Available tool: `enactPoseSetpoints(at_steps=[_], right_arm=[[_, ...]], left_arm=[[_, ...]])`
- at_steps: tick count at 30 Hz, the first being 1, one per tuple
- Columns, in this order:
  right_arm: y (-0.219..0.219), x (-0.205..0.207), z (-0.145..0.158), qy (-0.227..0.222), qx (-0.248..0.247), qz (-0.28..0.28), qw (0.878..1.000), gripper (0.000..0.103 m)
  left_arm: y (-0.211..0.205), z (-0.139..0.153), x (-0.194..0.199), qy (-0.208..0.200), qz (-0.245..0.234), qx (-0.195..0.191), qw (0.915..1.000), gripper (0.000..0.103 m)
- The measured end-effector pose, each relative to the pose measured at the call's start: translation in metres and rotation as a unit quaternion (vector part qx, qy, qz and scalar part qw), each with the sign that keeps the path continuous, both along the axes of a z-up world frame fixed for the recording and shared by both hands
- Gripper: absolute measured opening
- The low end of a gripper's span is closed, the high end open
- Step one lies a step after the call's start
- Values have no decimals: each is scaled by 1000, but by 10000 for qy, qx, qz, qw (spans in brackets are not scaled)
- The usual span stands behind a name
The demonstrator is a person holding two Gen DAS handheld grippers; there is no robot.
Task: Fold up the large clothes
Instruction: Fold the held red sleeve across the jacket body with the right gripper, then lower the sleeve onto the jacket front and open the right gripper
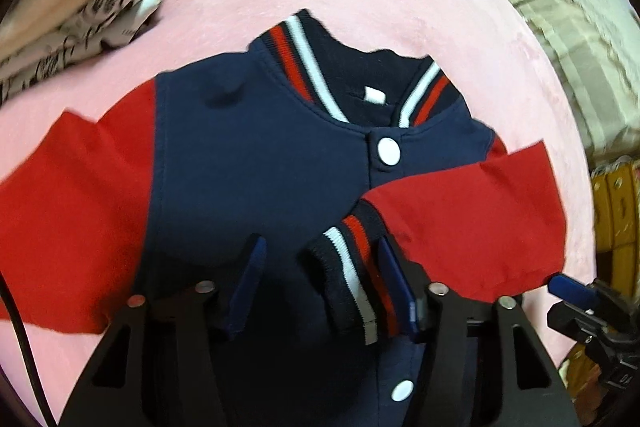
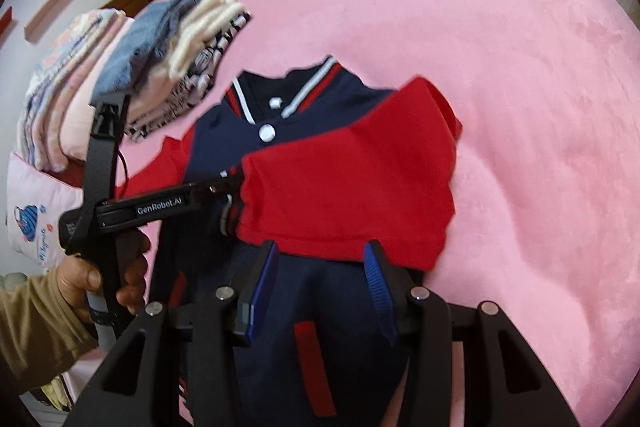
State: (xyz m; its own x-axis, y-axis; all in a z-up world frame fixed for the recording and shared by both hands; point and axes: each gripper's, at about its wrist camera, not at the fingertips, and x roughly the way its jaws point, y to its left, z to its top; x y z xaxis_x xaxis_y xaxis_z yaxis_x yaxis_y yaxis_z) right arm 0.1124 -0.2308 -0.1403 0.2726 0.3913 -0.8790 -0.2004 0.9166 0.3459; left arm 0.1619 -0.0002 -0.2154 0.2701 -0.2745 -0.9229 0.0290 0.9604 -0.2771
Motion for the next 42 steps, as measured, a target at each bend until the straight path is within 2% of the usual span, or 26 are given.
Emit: enactPoseSetpoints(at_steps=[2, 4, 5, 6, 9, 11, 15, 20, 24, 26, 29, 31, 33, 36, 38, 40, 42], right_arm=[[-1, -1, -5, 91, -69, -10, 9999, 45], [-2, -2, -11, 182, -150, -28, 9997, 45], [-3, -3, -14, 206, -191, -42, 9996, 45], [-5, -5, -15, 219, -224, -57, 9995, 45], [-11, -8, -20, 258, -322, -169, 9990, 45], [-16, -10, -21, 228, -416, -271, 9985, 45], [-29, -15, -22, 34, -755, -428, 9962, 45], [-32, -14, -29, -173, -1103, -432, 9928, 45], [-19, -8, -33, -383, -1204, -281, 9916, 45], [-9, -4, -34, -502, -1277, -146, 9904, 45], [9, 3, -38, -724, -1647, 8, 9837, 44], [16, 6, -41, -823, -1844, 86, 9794, 33], [19, 6, -45, -831, -1973, 94, 9768, 21], [13, 5, -48, -807, -2016, -12, 9761, 16], [9, 4, -50, -740, -2026, -26, 9765, 16], [5, 4, -50, -639, -1944, -33, 9788, 16], [4, 6, -48, -548, -1801, -50, 9821, 21]], left_arm=[[-10, 0, 0, -77, -150, 210, 9996, 45], [-22, -1, 1, -127, -307, 420, 9986, 35], [-27, -1, 1, -111, -394, 440, 9982, 19], [-33, -1, 2, -92, -466, 529, 9975, 13], [-44, 7, 3, -89, -546, 855, 9948, 6], [-45, 14, 6, -45, -466, 826, 9955, 5], [-40, 52, 11, -230, -205, 437, 9986, 4], [-31, 97, 23, -560, 60, 344, 9978, 4], [-5, 116, 27, -481, 268, 254, 9982, 4], [0, 115, 27, -431, 337, 258, 9982, 4], [5, 107, 23, -204, 381, 271, 9987, 4], [11, 104, 22, -35, 418, 190, 9989, 4], [13, 98, 22, 104, 362, 306, 9988, 4], [18, 74, 25, 471, 253, 629, 9966, 4], [26, 54, 30, 643, 262, 647, 9955, 5], [34, 37, 36, 623, 269, 667, 9955, 9], [44, 22, 43, 622, 378, 696, 9949, 16]])
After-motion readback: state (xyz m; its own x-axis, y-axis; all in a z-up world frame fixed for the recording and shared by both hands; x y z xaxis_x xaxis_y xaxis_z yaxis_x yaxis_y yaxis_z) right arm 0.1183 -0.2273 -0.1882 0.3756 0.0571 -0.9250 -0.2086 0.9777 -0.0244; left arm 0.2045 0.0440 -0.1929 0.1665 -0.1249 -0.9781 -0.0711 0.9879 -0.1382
